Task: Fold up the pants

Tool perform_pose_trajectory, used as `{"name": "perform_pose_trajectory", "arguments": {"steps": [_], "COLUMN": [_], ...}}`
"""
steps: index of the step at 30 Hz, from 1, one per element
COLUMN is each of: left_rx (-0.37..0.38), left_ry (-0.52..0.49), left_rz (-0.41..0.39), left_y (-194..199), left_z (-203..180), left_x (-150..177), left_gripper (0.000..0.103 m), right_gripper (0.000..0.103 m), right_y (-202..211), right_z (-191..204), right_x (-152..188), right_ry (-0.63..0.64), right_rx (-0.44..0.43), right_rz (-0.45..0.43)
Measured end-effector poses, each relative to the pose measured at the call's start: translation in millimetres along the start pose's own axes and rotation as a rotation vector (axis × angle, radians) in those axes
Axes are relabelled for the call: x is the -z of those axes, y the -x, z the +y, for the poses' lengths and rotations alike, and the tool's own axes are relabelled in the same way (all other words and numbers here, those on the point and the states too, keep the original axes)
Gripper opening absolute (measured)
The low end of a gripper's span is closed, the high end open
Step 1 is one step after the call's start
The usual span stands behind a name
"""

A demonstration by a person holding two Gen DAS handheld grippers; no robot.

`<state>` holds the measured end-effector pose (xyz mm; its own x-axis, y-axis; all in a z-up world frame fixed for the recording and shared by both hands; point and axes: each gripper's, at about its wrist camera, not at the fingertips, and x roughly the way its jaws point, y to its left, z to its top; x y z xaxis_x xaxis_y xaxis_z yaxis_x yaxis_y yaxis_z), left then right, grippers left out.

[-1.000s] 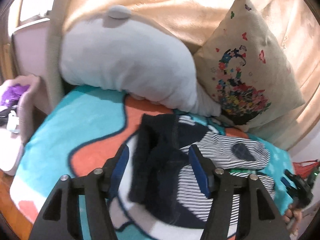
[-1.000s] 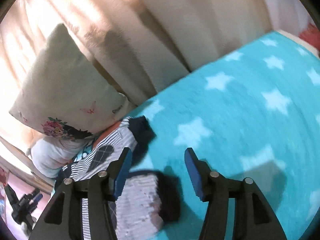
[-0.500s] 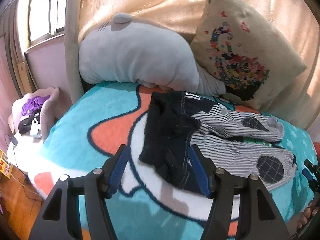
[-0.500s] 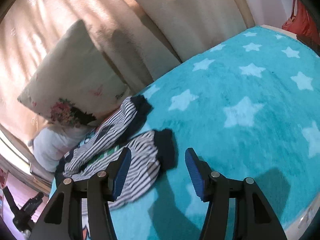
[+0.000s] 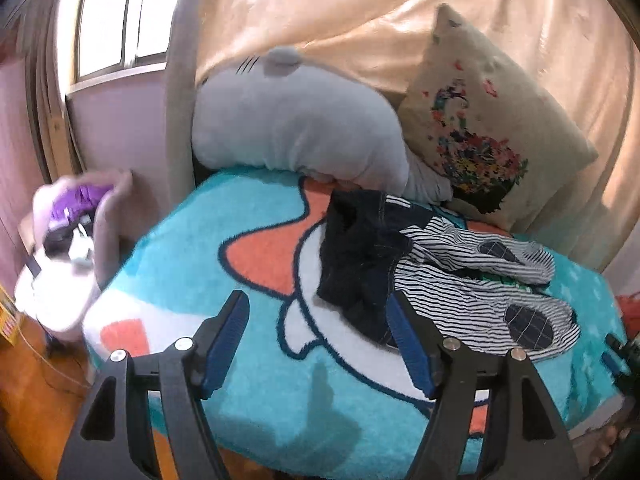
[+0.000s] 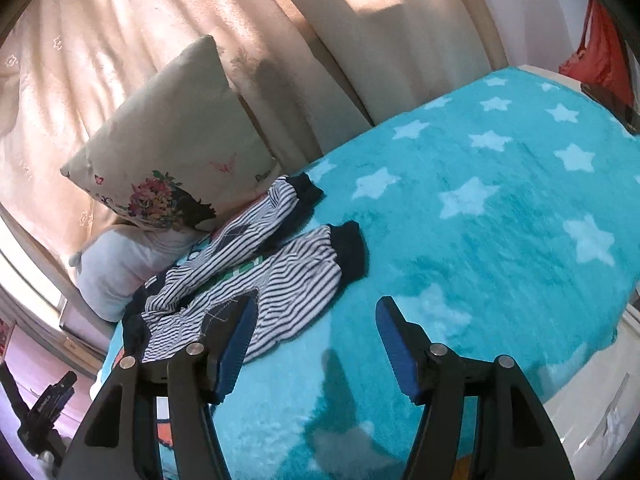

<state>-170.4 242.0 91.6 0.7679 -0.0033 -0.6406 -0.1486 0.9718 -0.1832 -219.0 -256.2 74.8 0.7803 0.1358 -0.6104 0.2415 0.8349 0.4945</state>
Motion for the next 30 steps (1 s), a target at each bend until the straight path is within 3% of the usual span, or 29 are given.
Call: {"name": "perform_pose_trajectory", "arguments": {"steps": [7,17,24,25,26,27,28,30], "left_rx": [0.069,0.173,0.165,0.166,0.157,0.157,0.165,0.164], "left_ry": [0.158,0.156,0.120,0.121,0.118,0.116,0.137,0.161], "left_rz": [0.135,0.304,0.288,0.292,0.300,0.322,0.330,0.320], "left_y": [-49,-128,-142,-144,-147,-152,-153,-147], "left_z": [26,-12,-37,-38,-40,-41,-39,-32], "left_x": [-3,-6,-12,-12,-12,-13,-14,-19], "left_gripper": [0.070,0.070,0.072,0.054,0.033,0.023,0.022,0.021], "right_gripper": [0.067,0.067,0.067,0.066,0.055,0.025,0.019,0.019], "right_y": [-24,-69,-98,-102,-107,-111,-116,-114], "right_z": [-13,-6,4,7,10,12,12,10], "right_x": [-11,-25,-28,-28,-29,-29,-30,-29], "right_ry": [-0.046,-0.005,0.027,0.041,0.055,0.063,0.058,0.047], "right_rx": [0.028,0.042,0.048,0.045,0.040,0.032,0.019,0.010], "right_rz": [0.039,0.108,0.113,0.111,0.118,0.133,0.158,0.155]}}
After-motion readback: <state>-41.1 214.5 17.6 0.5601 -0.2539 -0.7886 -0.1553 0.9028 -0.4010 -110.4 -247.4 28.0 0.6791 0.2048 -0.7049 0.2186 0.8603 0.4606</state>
